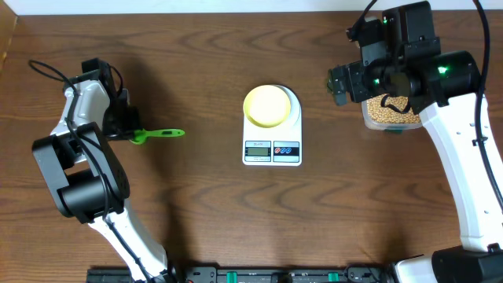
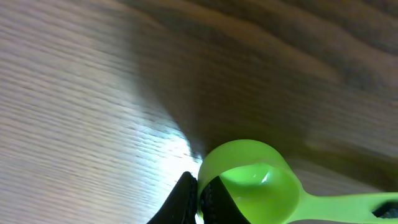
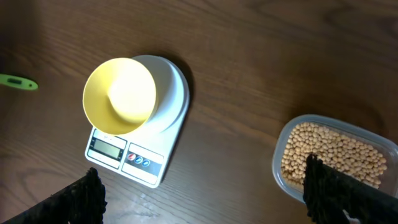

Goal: Scoop item into bowl and weigh 50g on scale
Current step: 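Move the left gripper to the green scoop and grasp its handle, then lift the green scoop with the left gripper toward the right gripper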

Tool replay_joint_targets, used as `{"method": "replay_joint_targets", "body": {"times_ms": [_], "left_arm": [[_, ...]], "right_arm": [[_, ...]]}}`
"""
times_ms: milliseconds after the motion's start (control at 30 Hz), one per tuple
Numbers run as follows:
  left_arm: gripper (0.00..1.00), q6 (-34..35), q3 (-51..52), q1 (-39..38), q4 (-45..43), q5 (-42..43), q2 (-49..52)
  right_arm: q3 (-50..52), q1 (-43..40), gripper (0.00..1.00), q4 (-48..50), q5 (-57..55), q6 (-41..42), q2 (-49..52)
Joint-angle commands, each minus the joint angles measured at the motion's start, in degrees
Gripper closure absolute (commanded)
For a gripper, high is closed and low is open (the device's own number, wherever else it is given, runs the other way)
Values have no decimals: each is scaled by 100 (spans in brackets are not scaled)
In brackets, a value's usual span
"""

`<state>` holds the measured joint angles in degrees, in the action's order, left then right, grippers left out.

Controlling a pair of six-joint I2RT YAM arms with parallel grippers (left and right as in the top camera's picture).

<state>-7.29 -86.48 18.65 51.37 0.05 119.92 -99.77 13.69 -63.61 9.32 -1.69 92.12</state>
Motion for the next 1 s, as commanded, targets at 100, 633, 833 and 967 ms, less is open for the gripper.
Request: {"method": "replay_joint_targets", "body": {"times_ms": [100, 633, 833, 967], "left_arm": [[93, 203, -205, -24, 264, 1665, -791], [93, 1045, -205, -1252, -96, 4568, -2586], [93, 1445, -205, -1912, -520, 4813, -2586], [93, 1784, -205, -2271, -922, 4841, -2586]], "right_arm": [[-72, 24, 1, 175, 70, 195, -81], [-72, 46, 1, 1320, 4085, 640, -79], [-72, 144, 3, 1366, 4232, 643, -79], [-70, 306, 5, 1368, 4227, 645, -79]]}}
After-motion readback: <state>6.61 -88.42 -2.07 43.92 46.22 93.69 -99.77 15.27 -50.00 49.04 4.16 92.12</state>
